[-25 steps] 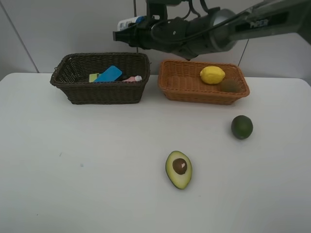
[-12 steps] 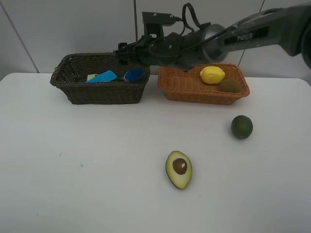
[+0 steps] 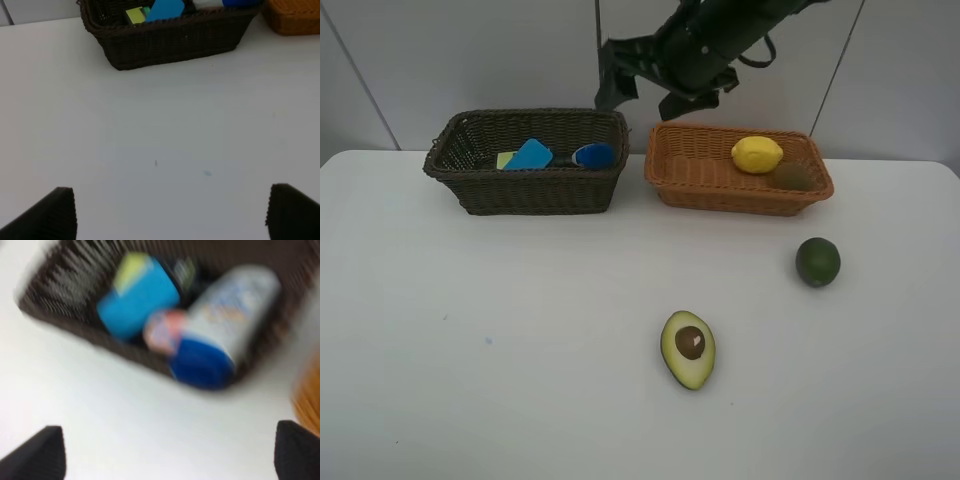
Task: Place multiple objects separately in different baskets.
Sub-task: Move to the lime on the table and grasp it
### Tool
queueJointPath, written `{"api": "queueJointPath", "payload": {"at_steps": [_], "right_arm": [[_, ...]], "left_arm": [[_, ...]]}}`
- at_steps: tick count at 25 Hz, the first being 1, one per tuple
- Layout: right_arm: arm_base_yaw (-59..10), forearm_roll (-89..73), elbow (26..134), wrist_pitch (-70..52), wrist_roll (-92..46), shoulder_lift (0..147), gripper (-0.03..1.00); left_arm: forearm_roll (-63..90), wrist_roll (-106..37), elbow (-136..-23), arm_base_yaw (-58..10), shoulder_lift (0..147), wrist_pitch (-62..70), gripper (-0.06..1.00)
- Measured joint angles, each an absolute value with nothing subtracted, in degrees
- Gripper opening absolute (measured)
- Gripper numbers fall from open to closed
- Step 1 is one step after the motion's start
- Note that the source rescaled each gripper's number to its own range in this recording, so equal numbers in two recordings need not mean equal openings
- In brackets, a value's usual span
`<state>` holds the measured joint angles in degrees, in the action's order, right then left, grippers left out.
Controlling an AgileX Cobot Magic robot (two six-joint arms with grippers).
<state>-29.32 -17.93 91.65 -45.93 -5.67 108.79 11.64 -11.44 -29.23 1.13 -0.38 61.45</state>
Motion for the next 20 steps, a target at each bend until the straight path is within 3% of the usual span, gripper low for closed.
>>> {"api": "queueJointPath", "payload": {"at_steps": [6, 13, 20], "right_arm": [[-20.94, -2.65, 91.7, -67.89, 6.19, 107.49, 0.98], [-14.86, 3.84, 90.68, -69.56, 7.45, 107.35, 0.98], [-9.67, 3.5, 76.77, -68.13, 7.62, 107.06, 0.98]], "left_arm": [[11.64, -11.44, -29.23, 1.13, -0.38, 61.45, 1.0], [11.64, -11.44, -29.23, 1.13, -0.38, 61.45, 1.0], [11.64, -11.44, -29.23, 1.13, -0.38, 61.45, 1.0]]}}
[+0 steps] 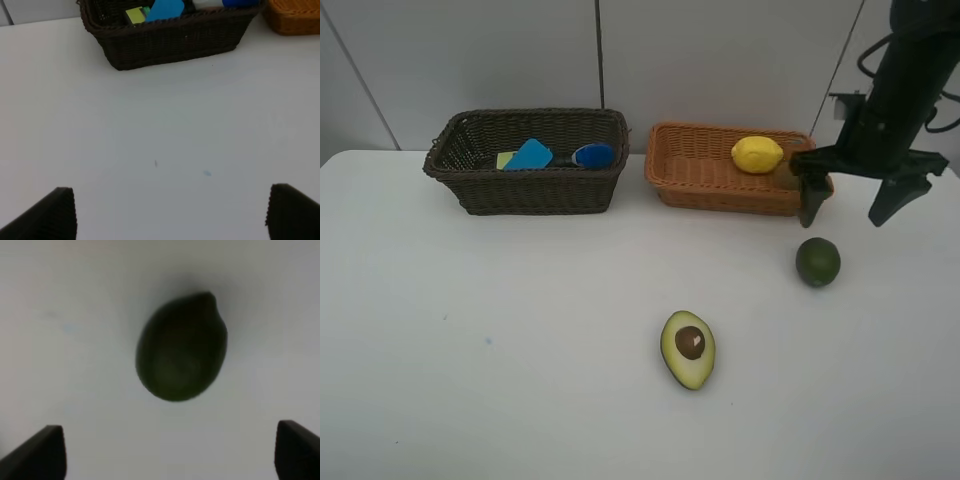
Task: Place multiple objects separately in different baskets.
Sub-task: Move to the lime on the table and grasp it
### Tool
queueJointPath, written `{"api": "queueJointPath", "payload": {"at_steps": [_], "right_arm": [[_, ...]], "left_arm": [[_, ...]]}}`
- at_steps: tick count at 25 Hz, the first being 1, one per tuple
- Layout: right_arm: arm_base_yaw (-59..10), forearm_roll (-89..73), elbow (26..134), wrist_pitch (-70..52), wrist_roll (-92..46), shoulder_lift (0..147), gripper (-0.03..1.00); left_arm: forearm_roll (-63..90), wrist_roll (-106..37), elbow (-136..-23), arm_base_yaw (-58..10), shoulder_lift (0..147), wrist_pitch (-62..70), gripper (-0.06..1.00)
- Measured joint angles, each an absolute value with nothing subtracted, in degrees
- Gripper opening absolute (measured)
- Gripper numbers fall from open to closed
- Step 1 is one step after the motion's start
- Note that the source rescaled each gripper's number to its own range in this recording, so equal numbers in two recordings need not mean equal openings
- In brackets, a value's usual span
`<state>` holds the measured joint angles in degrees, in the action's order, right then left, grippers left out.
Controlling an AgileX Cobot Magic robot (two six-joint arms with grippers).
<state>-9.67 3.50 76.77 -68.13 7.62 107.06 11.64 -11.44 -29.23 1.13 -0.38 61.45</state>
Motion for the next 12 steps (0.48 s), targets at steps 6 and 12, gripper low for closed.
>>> {"api": "queueJointPath", "payload": {"at_steps": [6, 12], "right_arm": [[-9.19, 0.93, 68.67, -54.46, 7.68, 107.06, 0.98], [-9.19, 0.7, 66.32, -46.91, 7.8, 108.38, 0.98]], "left_arm": [[11.64, -11.44, -29.23, 1.13, -0.38, 61.45, 1.0], [11.64, -11.44, -29.23, 1.13, -0.38, 61.45, 1.0]]}}
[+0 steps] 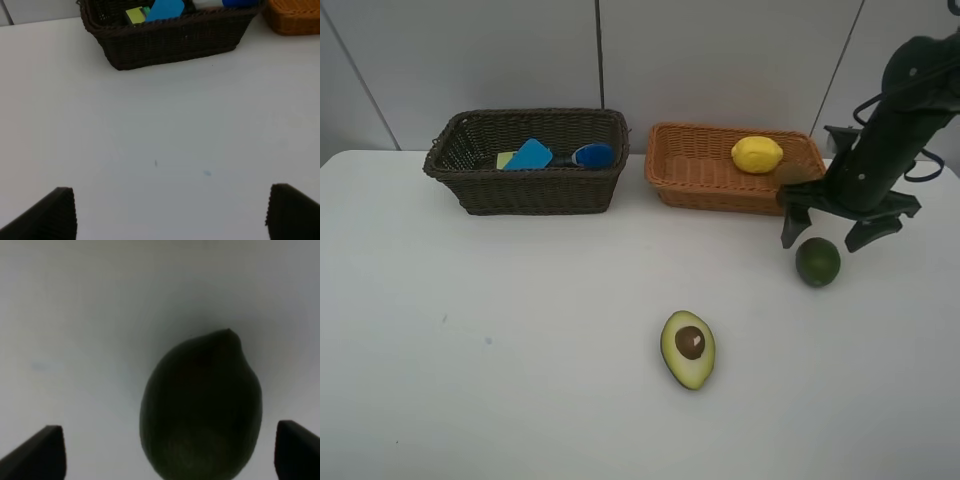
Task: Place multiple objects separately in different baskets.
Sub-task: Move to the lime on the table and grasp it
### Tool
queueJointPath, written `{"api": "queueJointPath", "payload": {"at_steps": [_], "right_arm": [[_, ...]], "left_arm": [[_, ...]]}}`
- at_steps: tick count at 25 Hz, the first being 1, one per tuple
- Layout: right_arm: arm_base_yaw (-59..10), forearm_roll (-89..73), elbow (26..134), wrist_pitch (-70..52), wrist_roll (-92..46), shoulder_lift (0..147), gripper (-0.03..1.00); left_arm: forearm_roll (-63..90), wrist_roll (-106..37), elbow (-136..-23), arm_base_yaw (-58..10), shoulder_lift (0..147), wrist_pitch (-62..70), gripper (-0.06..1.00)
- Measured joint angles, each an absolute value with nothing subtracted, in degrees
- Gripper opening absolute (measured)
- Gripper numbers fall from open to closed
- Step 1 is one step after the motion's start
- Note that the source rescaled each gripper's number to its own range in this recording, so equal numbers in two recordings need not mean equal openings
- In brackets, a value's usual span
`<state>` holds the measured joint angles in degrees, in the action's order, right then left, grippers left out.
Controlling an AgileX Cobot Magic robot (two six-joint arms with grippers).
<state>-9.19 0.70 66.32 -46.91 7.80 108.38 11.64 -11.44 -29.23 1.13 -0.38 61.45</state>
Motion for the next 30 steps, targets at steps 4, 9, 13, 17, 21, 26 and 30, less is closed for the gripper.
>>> {"api": "queueJointPath", "payload": {"at_steps": [4, 9, 13, 17, 21, 26, 30], "right_arm": [[-9.19, 2.29, 65.89, -44.05, 8.33, 111.82, 0.98], [-9.13, 3.44, 65.85, -41.77, 8.53, 114.75, 0.98], [-9.13, 3.89, 65.82, -40.51, 8.53, 116.42, 0.98], [-9.13, 4.79, 65.78, -40.25, 8.53, 117.14, 0.83], [-9.13, 5.37, 65.78, -40.24, 8.53, 117.15, 0.44], [-9.13, 5.79, 66.2, -43.49, 8.53, 116.36, 0.44], [-9.13, 5.84, 70.29, -46.79, 8.53, 111.73, 0.44]], "left_arm": [[11.64, -11.44, -29.23, 1.13, -0.38, 61.45, 1.0], [11.64, -11.44, -29.23, 1.13, -0.38, 61.45, 1.0], [11.64, -11.44, -29.23, 1.13, -0.38, 61.45, 1.0], [11.64, -11.44, -29.23, 1.13, -0.38, 61.45, 1.0], [11.64, -11.44, -29.23, 1.13, -0.38, 61.45, 1.0], [11.64, -11.44, -29.23, 1.13, -0.38, 61.45, 1.0], [11.64, -11.44, -29.23, 1.13, -0.38, 61.45, 1.0]]}}
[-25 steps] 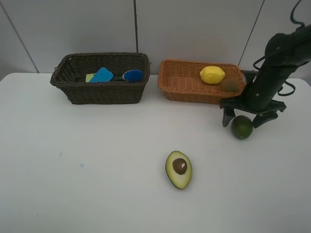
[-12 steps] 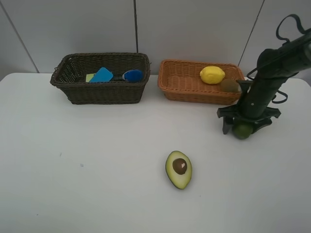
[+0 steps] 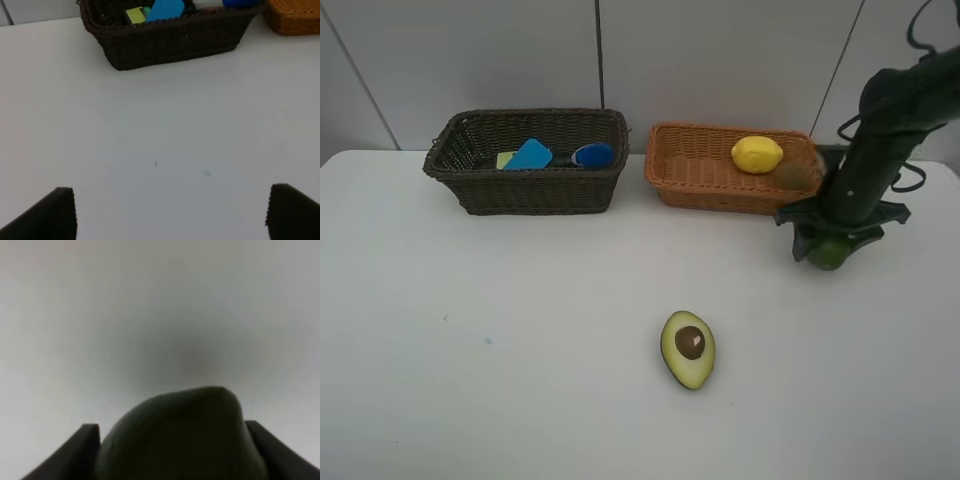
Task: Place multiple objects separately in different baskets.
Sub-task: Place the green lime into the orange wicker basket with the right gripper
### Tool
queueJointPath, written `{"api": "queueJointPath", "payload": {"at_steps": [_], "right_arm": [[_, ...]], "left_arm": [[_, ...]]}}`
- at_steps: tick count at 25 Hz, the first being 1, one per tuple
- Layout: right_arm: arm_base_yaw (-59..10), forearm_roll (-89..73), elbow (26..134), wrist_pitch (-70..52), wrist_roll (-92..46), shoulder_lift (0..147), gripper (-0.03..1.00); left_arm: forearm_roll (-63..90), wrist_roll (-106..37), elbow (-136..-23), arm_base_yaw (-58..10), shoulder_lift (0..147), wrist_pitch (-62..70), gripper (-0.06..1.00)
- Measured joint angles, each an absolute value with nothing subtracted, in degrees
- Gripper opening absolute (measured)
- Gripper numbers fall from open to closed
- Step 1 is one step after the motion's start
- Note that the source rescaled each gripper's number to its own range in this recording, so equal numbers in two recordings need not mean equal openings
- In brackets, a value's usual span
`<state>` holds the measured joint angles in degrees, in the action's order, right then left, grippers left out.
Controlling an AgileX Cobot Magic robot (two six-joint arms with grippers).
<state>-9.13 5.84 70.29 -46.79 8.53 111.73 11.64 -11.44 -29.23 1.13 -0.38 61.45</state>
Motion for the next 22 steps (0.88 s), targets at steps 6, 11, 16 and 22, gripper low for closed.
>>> {"api": "queueJointPath", "payload": {"at_steps": [6, 11, 16, 22], "right_arm": [[-9.45, 1.47, 82.68, -46.47, 8.07, 109.43, 0.44], [-13.07, -3.15, 85.04, -37.99, 5.87, 111.91, 0.44], [-16.72, -4.12, 85.04, -30.22, 4.58, 116.05, 0.44], [-17.11, -3.48, 85.04, -27.39, 4.44, 119.68, 0.88]], "left_arm": [[11.64, -11.44, -29.23, 1.13, -0.38, 61.45, 1.0], [11.64, -11.44, -29.23, 1.13, -0.38, 61.45, 1.0], [11.64, -11.44, -29.23, 1.13, -0.38, 61.45, 1.0], [11.64, -11.44, -29.23, 1.13, -0.38, 61.45, 1.0]]}}
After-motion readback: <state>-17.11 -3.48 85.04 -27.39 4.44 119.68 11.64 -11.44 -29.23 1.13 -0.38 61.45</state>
